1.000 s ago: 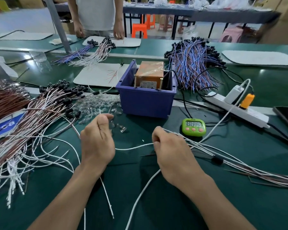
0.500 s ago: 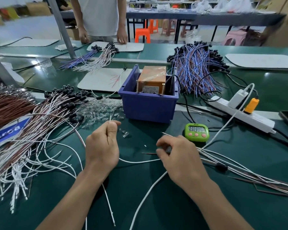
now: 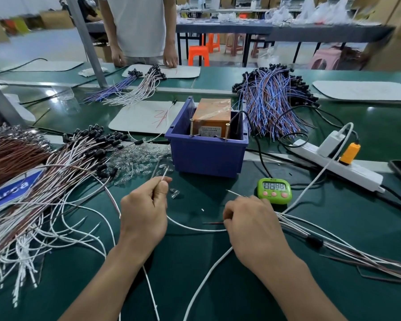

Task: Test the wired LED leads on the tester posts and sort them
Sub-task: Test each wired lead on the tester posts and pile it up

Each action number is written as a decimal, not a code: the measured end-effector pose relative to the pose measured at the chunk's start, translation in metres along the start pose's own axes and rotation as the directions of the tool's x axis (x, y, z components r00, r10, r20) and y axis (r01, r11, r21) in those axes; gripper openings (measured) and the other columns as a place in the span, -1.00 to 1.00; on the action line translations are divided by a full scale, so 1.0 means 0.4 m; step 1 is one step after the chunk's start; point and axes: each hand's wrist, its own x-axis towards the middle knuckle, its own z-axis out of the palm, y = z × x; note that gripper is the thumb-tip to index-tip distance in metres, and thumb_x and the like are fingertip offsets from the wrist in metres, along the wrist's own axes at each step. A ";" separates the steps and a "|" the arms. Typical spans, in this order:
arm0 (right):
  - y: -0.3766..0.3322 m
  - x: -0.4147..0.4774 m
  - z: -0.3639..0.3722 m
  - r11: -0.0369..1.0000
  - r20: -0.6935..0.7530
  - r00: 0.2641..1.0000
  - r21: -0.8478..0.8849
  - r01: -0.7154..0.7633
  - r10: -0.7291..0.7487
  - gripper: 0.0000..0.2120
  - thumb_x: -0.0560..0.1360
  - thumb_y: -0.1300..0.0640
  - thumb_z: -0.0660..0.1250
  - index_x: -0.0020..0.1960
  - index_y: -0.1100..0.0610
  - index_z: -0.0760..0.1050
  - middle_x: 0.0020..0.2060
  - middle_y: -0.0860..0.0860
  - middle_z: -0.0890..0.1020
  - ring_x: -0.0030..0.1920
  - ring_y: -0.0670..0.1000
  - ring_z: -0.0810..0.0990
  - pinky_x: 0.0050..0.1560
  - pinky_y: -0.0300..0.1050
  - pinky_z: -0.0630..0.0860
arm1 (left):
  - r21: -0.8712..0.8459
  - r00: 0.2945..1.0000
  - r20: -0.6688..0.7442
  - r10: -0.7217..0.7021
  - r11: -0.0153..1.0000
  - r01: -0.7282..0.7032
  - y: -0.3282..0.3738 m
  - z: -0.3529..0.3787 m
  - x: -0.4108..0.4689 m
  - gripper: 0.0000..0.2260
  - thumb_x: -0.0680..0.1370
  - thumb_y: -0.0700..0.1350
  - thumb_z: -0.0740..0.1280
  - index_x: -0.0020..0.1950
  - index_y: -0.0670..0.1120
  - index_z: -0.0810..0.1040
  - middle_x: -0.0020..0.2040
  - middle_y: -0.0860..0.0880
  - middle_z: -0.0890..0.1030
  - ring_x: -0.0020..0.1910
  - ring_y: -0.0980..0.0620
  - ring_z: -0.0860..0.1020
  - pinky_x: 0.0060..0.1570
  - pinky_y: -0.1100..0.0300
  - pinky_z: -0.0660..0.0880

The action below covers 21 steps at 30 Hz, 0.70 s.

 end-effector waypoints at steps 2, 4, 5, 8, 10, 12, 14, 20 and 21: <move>-0.004 0.008 -0.012 0.998 0.029 0.999 -0.056 -0.012 0.014 -0.87 0.47 0.15 0.40 -0.08 -0.09 0.58 -0.13 -0.13 0.60 -0.01 -0.02 0.49 0.01 -0.09 0.24 | -0.039 1.000 -0.022 0.004 0.999 -0.005 0.001 -0.005 0.003 -0.81 0.68 -0.03 0.27 0.02 0.09 0.69 -0.38 0.10 0.58 -0.47 0.11 0.48 -0.45 0.33 0.35; -0.015 0.007 -0.016 0.993 0.041 0.999 -0.114 0.004 0.001 -0.87 0.47 0.16 0.36 -0.07 -0.07 0.56 -0.12 -0.10 0.59 0.02 0.02 0.49 0.14 -0.02 0.26 | -0.085 1.000 -0.026 0.008 0.996 -0.011 0.004 -0.009 0.003 -0.83 0.67 -0.02 0.30 0.01 0.12 0.70 -0.40 0.07 0.57 -0.49 0.12 0.46 -0.46 0.33 0.36; -0.018 0.002 -0.016 0.990 0.047 0.999 -0.139 0.019 -0.012 -0.86 0.47 0.16 0.36 -0.05 -0.07 0.54 -0.10 -0.09 0.57 0.04 0.03 0.47 0.22 0.00 0.22 | -0.102 1.000 -0.019 0.011 0.995 -0.013 0.006 -0.009 0.001 -0.84 0.66 -0.01 0.32 0.01 0.13 0.70 -0.41 0.04 0.56 -0.50 0.11 0.45 -0.47 0.29 0.37; -0.010 -0.018 -0.008 0.988 -0.029 0.998 -0.145 0.054 -0.059 -0.81 0.49 0.15 0.37 -0.07 -0.10 0.42 -0.11 -0.13 0.53 0.01 0.02 0.42 0.27 -0.02 0.12 | -0.110 1.000 -0.005 0.013 0.994 -0.013 0.009 -0.005 -0.002 -0.86 0.65 0.03 0.34 0.03 0.17 0.71 -0.41 -0.06 0.54 -0.48 0.00 0.45 -0.44 0.10 0.41; -0.001 -0.026 -0.014 0.998 -0.201 0.978 -0.016 0.057 -0.059 -0.75 0.52 0.17 0.39 -0.13 -0.09 0.34 -0.26 -0.16 0.47 -0.14 -0.01 0.37 0.13 -0.09 0.20 | -0.105 1.000 -0.003 -0.004 0.994 0.003 0.009 -0.005 -0.001 -0.83 0.66 0.03 0.32 -0.01 0.22 0.70 -0.40 -0.09 0.55 -0.45 -0.02 0.48 -0.40 0.06 0.43; 0.007 -0.031 -0.027 0.980 -0.342 0.940 0.191 0.060 0.010 -0.72 0.56 0.19 0.35 -0.15 -0.08 0.30 -0.36 -0.18 0.39 -0.28 -0.04 0.32 -0.06 -0.10 0.26 | -0.117 0.999 0.007 -0.048 0.992 0.049 0.011 -0.007 -0.001 -0.76 0.65 -0.01 0.26 -0.05 0.24 0.69 -0.44 -0.07 0.53 -0.48 0.01 0.46 -0.40 0.03 0.46; 0.013 -0.033 -0.032 0.933 -0.339 0.938 0.355 0.057 0.072 -0.75 0.61 0.15 0.28 -0.13 -0.11 0.29 -0.40 -0.13 0.43 -0.34 -0.08 0.39 -0.25 -0.04 0.35 | -0.157 0.996 0.025 -0.088 0.983 0.091 0.015 -0.009 -0.003 -0.69 0.56 -0.06 0.16 -0.05 0.24 0.68 -0.47 -0.06 0.48 -0.55 0.10 0.35 -0.48 0.12 0.44; 0.022 -0.005 -0.063 0.745 -0.308 0.939 0.660 0.097 0.152 -0.76 0.62 0.23 0.29 -0.11 -0.08 0.43 -0.37 -0.06 0.57 -0.42 -0.08 0.45 -0.39 -0.21 0.40 | -0.284 0.987 0.088 -0.137 0.946 0.156 0.030 0.010 0.022 -0.83 0.69 -0.17 0.25 0.11 0.08 0.58 -0.32 0.01 0.67 -0.45 0.09 0.48 -0.35 0.23 0.44; 0.023 0.006 -0.077 0.730 -0.319 0.933 0.676 0.102 0.165 -0.78 0.61 0.22 0.32 -0.11 -0.08 0.46 -0.36 -0.08 0.60 -0.41 -0.08 0.48 -0.37 -0.23 0.42 | -0.328 0.984 0.084 -0.154 0.929 0.174 0.041 0.012 0.031 -0.87 0.68 -0.17 0.26 0.06 0.04 0.56 -0.31 -0.02 0.69 -0.46 0.07 0.50 -0.34 0.20 0.45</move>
